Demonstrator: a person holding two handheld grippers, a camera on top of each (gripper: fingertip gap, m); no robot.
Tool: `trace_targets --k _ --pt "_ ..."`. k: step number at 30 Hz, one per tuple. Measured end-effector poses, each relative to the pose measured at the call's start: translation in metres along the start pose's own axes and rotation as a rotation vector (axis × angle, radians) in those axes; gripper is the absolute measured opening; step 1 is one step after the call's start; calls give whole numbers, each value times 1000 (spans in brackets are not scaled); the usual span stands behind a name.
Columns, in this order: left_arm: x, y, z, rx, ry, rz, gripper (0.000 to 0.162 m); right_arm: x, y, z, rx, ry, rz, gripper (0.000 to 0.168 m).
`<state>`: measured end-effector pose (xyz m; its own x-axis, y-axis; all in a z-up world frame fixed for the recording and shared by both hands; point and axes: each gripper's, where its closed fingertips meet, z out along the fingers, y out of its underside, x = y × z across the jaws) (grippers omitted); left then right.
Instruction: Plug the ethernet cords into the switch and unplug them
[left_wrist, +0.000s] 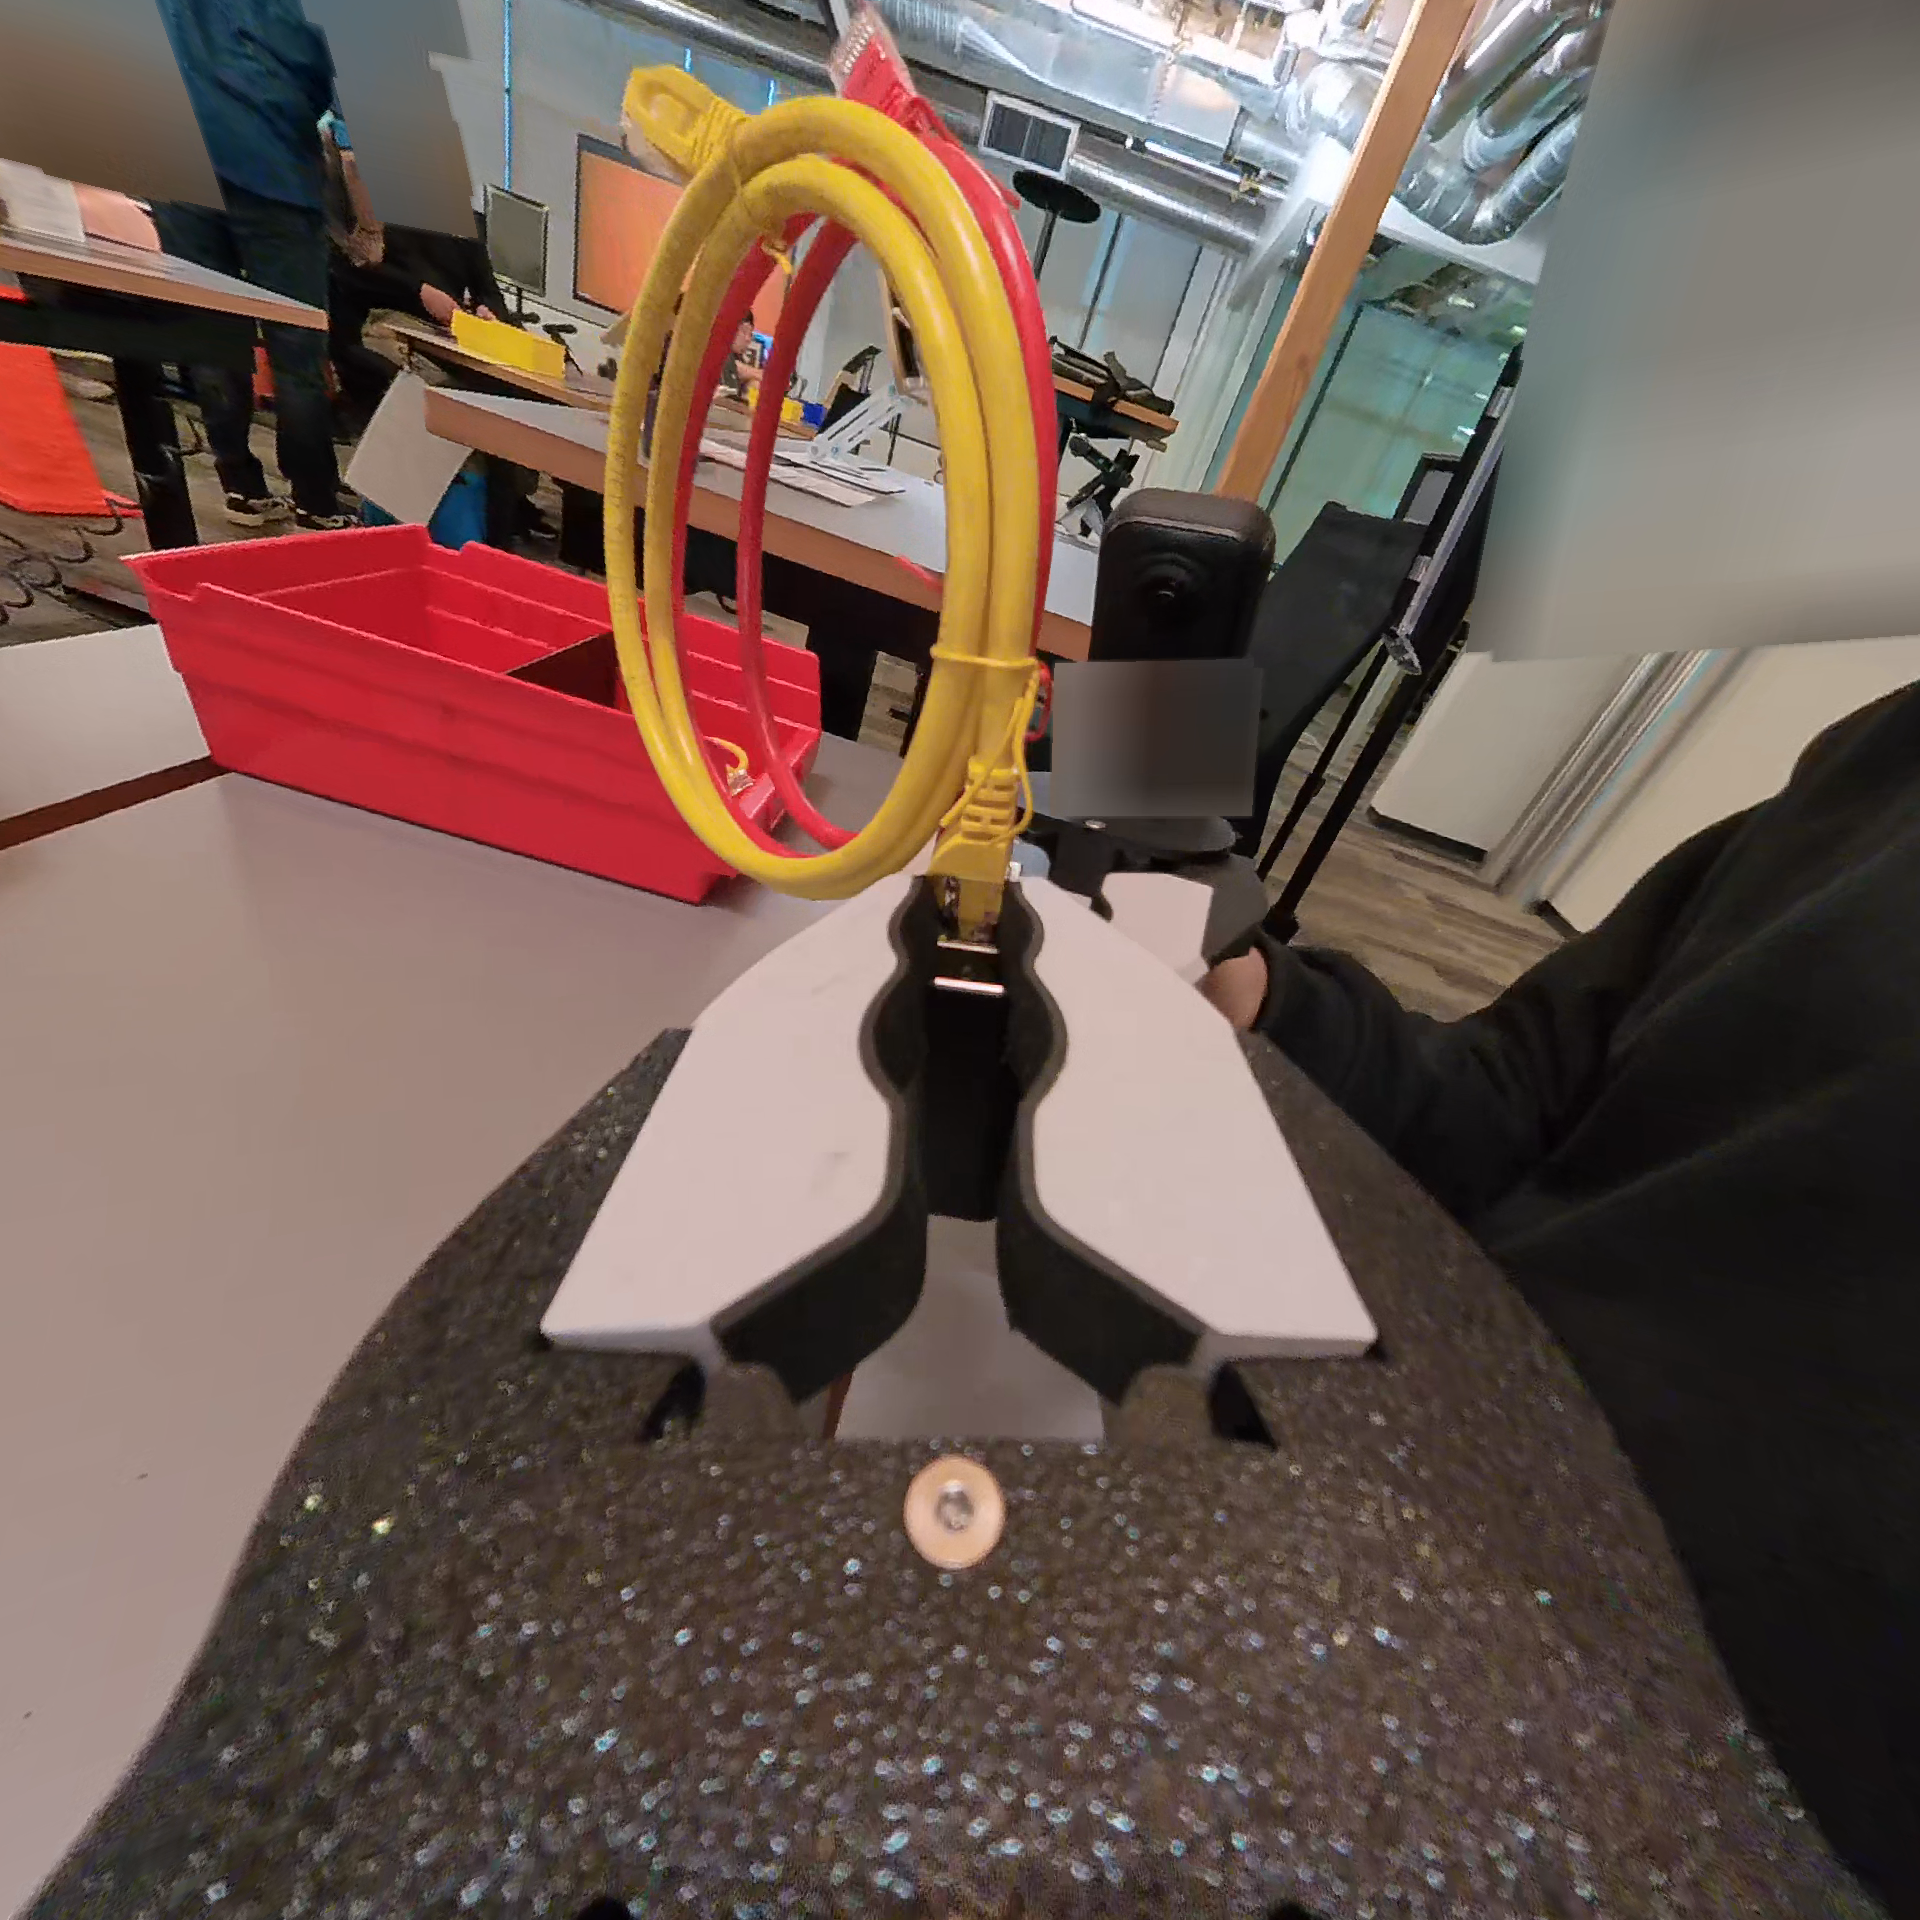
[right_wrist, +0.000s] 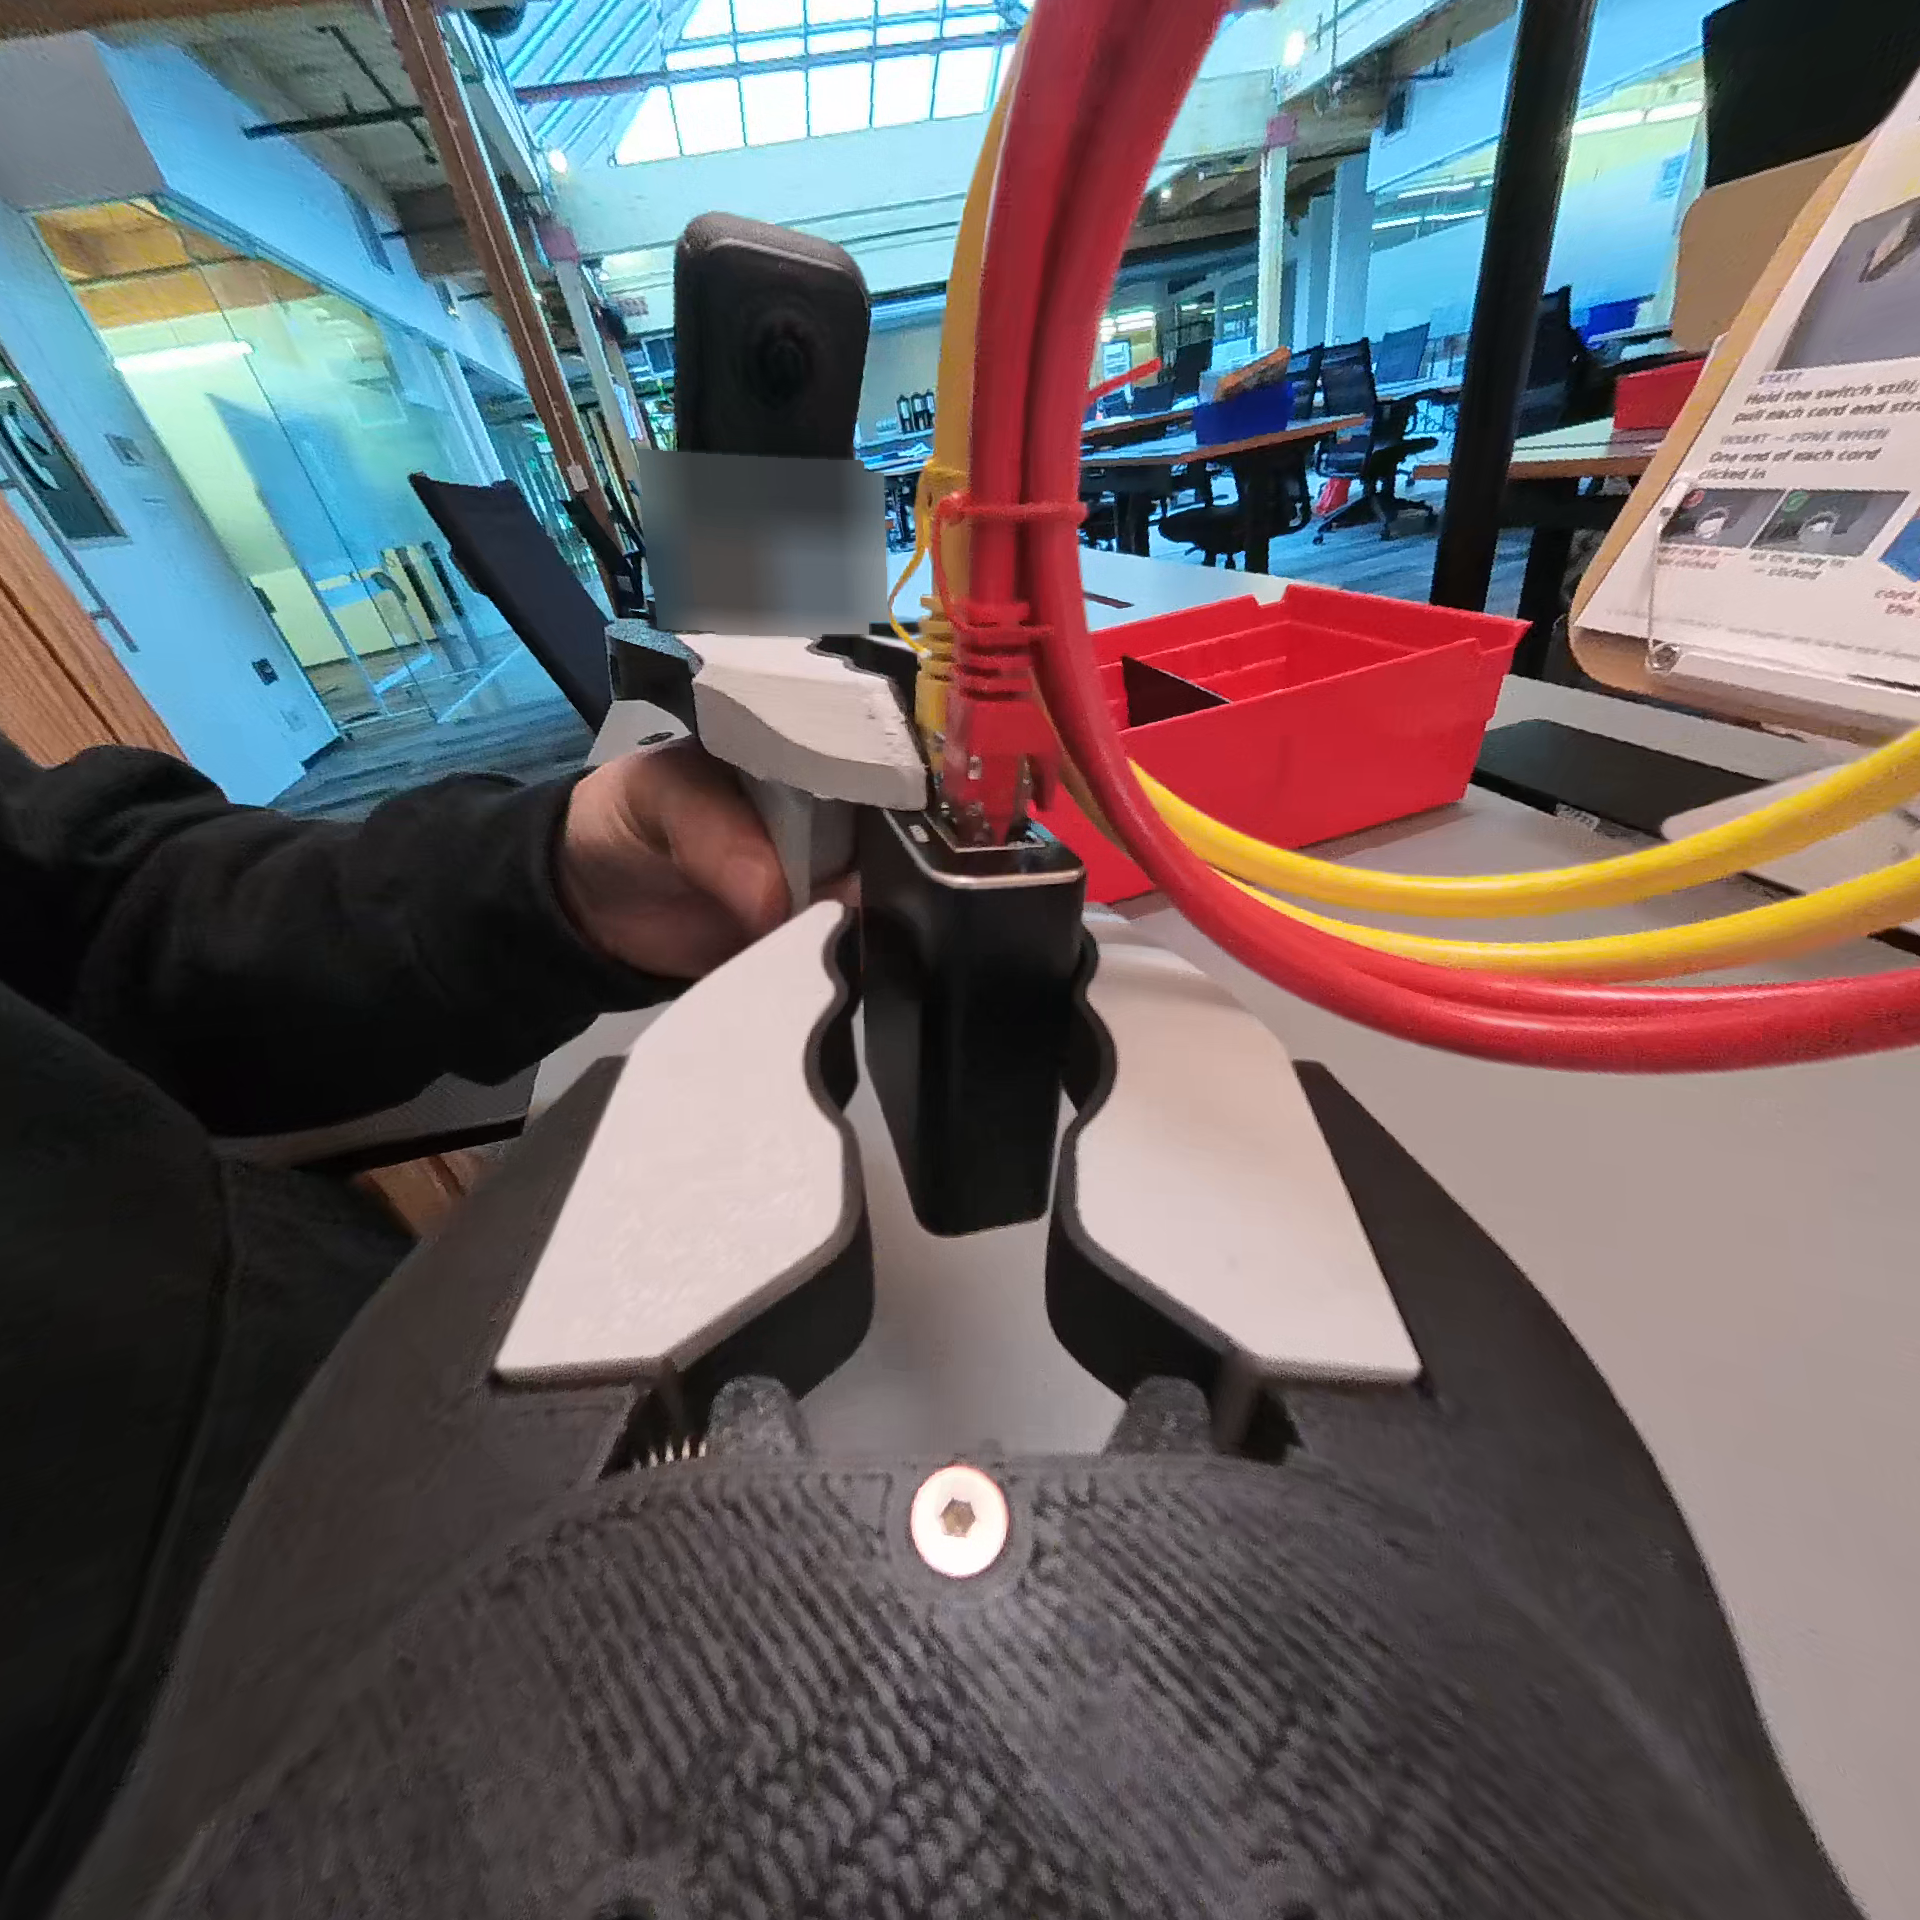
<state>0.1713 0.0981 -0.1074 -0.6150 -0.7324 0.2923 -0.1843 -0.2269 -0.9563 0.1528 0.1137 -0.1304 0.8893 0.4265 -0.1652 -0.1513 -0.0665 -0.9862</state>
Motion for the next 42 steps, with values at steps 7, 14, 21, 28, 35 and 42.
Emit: trace_targets --k 7,14,21,28,35,42 --pt "7 0 0 17 61 -93 12 -9 0 -6 -37 -71 -5 27" --pt "4 5 3 -120 -60 121 12 -7 5 -8 -11 -137 127 27" --pt "8 -4 1 -3 35 -163 11 -11 -2 -8 -36 -105 58 28" --pt "6 -2 5 -72 -67 30 12 -9 1 -10 -31 -109 111 28" --pt "10 -7 5 8 39 -205 10 -11 -5 -13 -29 -105 77 28" --pt "10 -6 9 -121 -71 88 11 -10 -4 -12 -10 -114 118 26"
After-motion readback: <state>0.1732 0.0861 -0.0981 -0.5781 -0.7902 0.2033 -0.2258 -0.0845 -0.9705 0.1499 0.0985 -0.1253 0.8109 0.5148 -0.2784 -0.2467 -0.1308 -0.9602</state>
